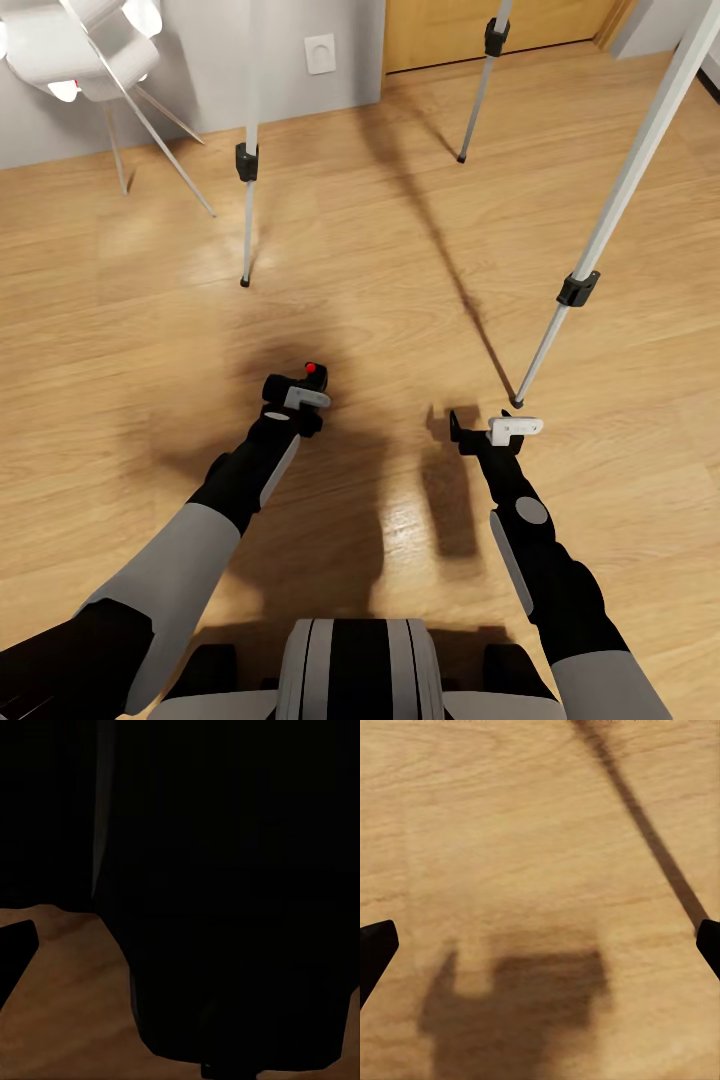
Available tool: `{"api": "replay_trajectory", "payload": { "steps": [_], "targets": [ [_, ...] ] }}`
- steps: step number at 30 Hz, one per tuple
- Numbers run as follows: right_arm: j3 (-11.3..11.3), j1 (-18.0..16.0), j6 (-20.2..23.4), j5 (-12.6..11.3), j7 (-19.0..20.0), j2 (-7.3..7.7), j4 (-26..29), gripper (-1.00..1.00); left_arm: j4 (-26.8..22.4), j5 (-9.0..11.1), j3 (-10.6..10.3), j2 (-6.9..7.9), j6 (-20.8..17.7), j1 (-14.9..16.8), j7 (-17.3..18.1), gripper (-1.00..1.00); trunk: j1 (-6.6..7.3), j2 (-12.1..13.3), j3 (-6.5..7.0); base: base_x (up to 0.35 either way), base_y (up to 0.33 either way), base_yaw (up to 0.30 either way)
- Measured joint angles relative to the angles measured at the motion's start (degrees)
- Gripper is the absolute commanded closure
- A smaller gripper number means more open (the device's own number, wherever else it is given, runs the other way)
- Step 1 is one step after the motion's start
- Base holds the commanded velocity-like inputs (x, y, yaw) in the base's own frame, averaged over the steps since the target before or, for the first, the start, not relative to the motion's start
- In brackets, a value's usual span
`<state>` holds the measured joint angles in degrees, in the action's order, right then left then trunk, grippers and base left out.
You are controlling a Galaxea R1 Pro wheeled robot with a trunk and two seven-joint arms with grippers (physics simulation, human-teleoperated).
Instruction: Attach the digital camera to the camera tripod in the bedroom.
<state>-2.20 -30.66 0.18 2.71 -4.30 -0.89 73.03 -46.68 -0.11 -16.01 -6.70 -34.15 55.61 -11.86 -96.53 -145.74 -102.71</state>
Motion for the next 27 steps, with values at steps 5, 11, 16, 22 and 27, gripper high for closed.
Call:
{"api": "replay_trajectory", "payload": {
  "steps": [5, 11, 16, 22, 27],
  "targets": [
    [0.0, 0.0, 0.0, 0.0, 0.0, -0.02, 0.0, -1.0, 0.1, 0.0, 0.0, 0.0, 0.0, 0.0, 0.0, -1.0, 0.0, 0.0, 0.0, 0.0, 0.0, 0.0],
    [0.0, 0.0, 0.0, 0.0, 0.0, -0.01, 0.0, -1.0, 0.1, 0.1, -1.1, -0.01, 0.0, 0.0, 0.0, 1.0, 0.0, 0.0, 0.0, 0.0, 0.0, 0.0],
    [0.0, 0.0, 0.0, 0.0, 0.0, 0.0, 0.0, -1.0, 0.1, 0.2, -2.3, 0.0, 0.0, 0.0, 0.0, 1.0, 0.0, 0.0, 0.0, 0.0, 0.0, 0.0],
    [0.0, 0.0, 0.0, -0.1, 0.0, 0.0, 0.0, -1.0, 0.1, 0.2, -2.4, 0.0, 0.0, 0.0, -0.1, 1.0, 0.0, 0.0, 0.01, 0.0, 0.0, 0.0],
    [0.0, 0.0, -0.1, -0.1, 0.1, -0.01, 0.0, -1.0, 0.1, 0.2, -2.4, 0.04, 0.0, 0.0, -0.1, 1.0, 0.0, 0.0, 0.33, 0.0, 0.0, 0.0]
  ]
}}
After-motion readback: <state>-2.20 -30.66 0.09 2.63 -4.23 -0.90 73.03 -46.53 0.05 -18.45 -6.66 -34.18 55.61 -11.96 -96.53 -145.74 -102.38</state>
